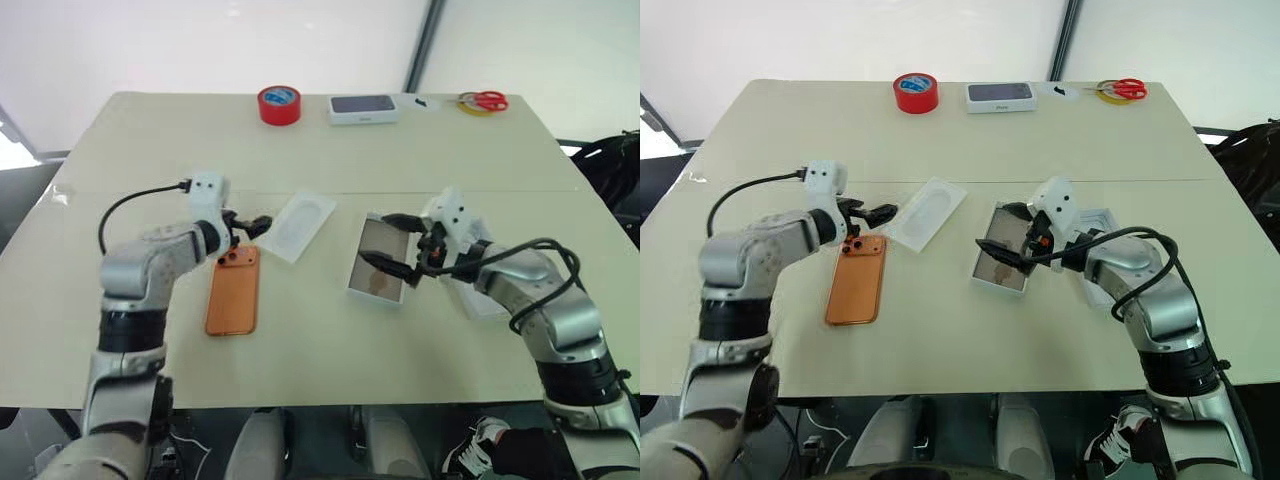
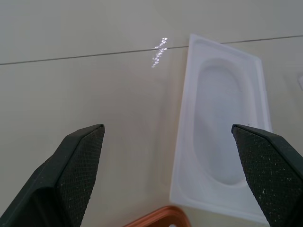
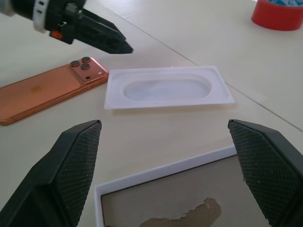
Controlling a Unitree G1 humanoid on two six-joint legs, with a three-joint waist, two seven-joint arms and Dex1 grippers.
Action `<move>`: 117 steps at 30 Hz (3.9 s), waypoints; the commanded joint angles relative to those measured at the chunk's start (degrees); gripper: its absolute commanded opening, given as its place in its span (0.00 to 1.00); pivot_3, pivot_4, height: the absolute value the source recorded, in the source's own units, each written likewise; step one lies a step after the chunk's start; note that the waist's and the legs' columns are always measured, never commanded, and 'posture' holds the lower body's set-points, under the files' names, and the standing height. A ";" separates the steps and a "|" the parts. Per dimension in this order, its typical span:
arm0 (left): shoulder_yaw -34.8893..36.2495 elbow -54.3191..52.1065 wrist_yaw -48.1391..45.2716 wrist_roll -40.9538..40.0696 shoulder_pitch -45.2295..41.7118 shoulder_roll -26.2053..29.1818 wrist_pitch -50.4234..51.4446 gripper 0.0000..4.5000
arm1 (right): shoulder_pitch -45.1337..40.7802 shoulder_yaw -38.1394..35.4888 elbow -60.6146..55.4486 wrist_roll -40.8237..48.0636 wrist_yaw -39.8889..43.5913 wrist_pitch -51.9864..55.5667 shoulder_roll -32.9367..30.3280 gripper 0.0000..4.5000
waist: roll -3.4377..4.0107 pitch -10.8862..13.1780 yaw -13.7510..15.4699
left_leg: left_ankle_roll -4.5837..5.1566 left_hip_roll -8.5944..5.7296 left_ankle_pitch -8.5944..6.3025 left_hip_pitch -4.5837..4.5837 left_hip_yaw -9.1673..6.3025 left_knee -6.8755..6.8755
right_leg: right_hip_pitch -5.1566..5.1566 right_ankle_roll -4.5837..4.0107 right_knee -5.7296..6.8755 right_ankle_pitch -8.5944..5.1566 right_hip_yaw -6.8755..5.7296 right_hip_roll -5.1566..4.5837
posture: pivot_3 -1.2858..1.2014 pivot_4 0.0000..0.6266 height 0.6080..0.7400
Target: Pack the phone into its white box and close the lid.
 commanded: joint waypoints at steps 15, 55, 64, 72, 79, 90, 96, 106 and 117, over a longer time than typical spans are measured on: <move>-1.00 22.71 -6.09 1.06 -13.81 -4.17 3.81 0.60 | 3.54 -1.40 -7.57 1.67 -2.89 1.26 -0.80 1.00 | 0.00 0.00 0.08 | -0.01 0.02 0.00 0.01 -0.02 0.01 | 0.03 0.00 0.00 0.00 0.00 -0.03 | 0.52 0.24 0.94; 28.31 -1.07 8.36 -12.10 -7.52 -11.52 14.25 0.00 | -11.91 30.24 -6.37 -17.11 10.88 3.37 -8.41 0.01 | -0.04 0.00 -0.43 | -0.09 0.02 0.05 0.00 -0.06 0.02 | -0.01 0.01 0.03 0.01 -0.02 -0.04 | 0.52 0.24 0.94; 38.70 -12.70 15.06 -16.86 -5.27 -13.29 22.12 0.00 | -18.15 35.34 8.43 -24.37 13.88 -5.14 1.02 0.20 | -0.07 -0.01 -1.05 | -0.21 -0.01 0.12 0.00 -0.11 0.01 | 0.01 0.00 0.07 0.02 -0.04 -0.11 | 0.52 0.24 0.94; 38.86 -22.44 19.23 -17.44 -3.93 -24.29 28.10 0.00 | -16.50 19.22 6.43 -16.21 13.02 -1.16 0.48 0.86 | -0.09 0.00 -0.62 | -0.23 -0.08 0.11 0.00 -0.12 0.01 | 0.04 0.00 0.06 0.02 -0.05 -0.21 | 0.52 0.24 0.94; 34.30 -26.93 22.83 -17.04 0.45 -32.69 28.56 0.00 | -10.81 7.38 5.97 -11.42 15.78 -2.05 -7.63 0.86 | -0.12 0.02 0.11 | -0.21 -0.09 0.10 0.01 -0.09 0.01 | 0.07 -0.03 -0.01 0.01 -0.05 -0.17 | 0.52 0.24 0.94; 24.94 -27.89 26.64 -20.37 7.71 -35.26 28.56 0.00 | -9.50 5.74 10.05 -13.20 13.26 -5.82 -8.98 0.86 | -0.12 0.02 0.11 | -0.19 -0.07 0.10 0.05 -0.08 0.01 | 0.10 -0.04 -0.03 -0.01 0.00 -0.03 | 0.52 0.24 0.94; 23.37 -27.13 27.65 -22.51 9.46 -35.10 28.56 0.00 | -9.71 7.19 11.07 -14.37 12.80 -7.29 -7.74 0.86 | -0.12 0.02 0.12 | -0.19 -0.04 0.10 0.04 -0.09 0.02 | 0.11 -0.10 -0.05 -0.04 0.00 -0.04 | 0.52 0.24 0.94; 27.26 -28.88 26.85 -30.40 7.73 -32.19 28.56 0.53 | -11.42 8.96 11.72 -15.34 12.37 -7.52 -5.41 0.87 | -0.12 0.02 0.11 | -0.19 -0.03 0.10 0.04 -0.10 0.02 | 0.11 -0.11 -0.05 -0.05 0.00 -0.03 | 0.52 0.24 0.94; 18.99 -32.15 17.54 -28.00 14.60 -7.34 23.35 0.54 | -17.75 13.71 16.20 -20.70 5.56 -4.64 2.41 0.01 | -0.08 0.01 -0.37 | -0.24 -0.04 0.13 0.08 -0.09 -0.03 | 0.05 -0.09 0.05 -0.03 0.01 0.02 | 0.52 0.24 0.94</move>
